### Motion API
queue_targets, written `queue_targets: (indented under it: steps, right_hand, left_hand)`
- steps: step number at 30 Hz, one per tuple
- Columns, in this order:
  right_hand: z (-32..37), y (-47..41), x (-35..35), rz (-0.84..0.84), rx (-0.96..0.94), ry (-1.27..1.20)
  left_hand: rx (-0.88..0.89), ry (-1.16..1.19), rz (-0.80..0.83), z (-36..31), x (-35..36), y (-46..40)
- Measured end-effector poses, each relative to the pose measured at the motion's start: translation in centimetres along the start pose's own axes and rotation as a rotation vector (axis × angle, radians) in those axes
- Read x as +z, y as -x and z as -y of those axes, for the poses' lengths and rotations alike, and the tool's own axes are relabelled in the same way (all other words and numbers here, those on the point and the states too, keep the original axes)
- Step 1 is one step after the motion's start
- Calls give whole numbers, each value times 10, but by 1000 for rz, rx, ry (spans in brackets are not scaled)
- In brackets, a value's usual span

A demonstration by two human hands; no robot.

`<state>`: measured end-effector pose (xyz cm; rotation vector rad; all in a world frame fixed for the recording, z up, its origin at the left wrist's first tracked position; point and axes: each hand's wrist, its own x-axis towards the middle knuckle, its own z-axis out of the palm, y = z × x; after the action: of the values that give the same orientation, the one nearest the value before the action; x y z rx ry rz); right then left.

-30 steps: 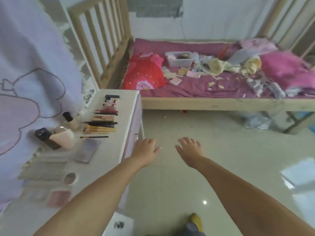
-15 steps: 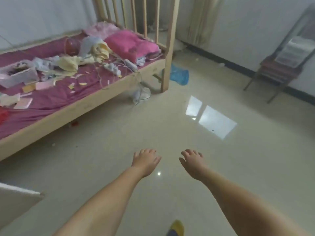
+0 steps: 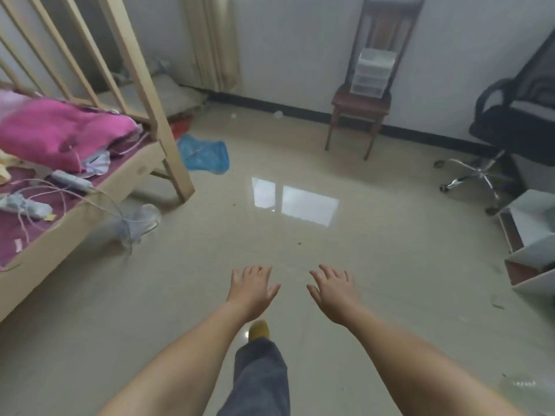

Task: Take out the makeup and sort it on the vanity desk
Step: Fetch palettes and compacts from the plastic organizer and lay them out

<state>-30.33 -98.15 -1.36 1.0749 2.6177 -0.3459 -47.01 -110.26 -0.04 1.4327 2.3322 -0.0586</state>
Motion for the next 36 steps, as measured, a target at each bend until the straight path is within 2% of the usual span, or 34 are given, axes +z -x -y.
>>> queue_targets:
  steps: [10,16,26,32,36]
  right_hand:
    - [-82,-183,-104,-95,205,-71]
    - [-173,-275,-135,-37,302,-96]
    - [-367,-460,-227,1,272,-61]
    - [-419,-590,-267,29,207,-94]
    - [-446,-699,-298,-12,199,-150]
  left_hand:
    - [254,-103,55,-31,-95,-247]
    - [368,-133,114,-90,-126,-386]
    - [300,-80,57,-200,-200,-623]
    - [253,-57,44,-218,-245,-745]
    - [255,-72,23,-216,-277,-854]
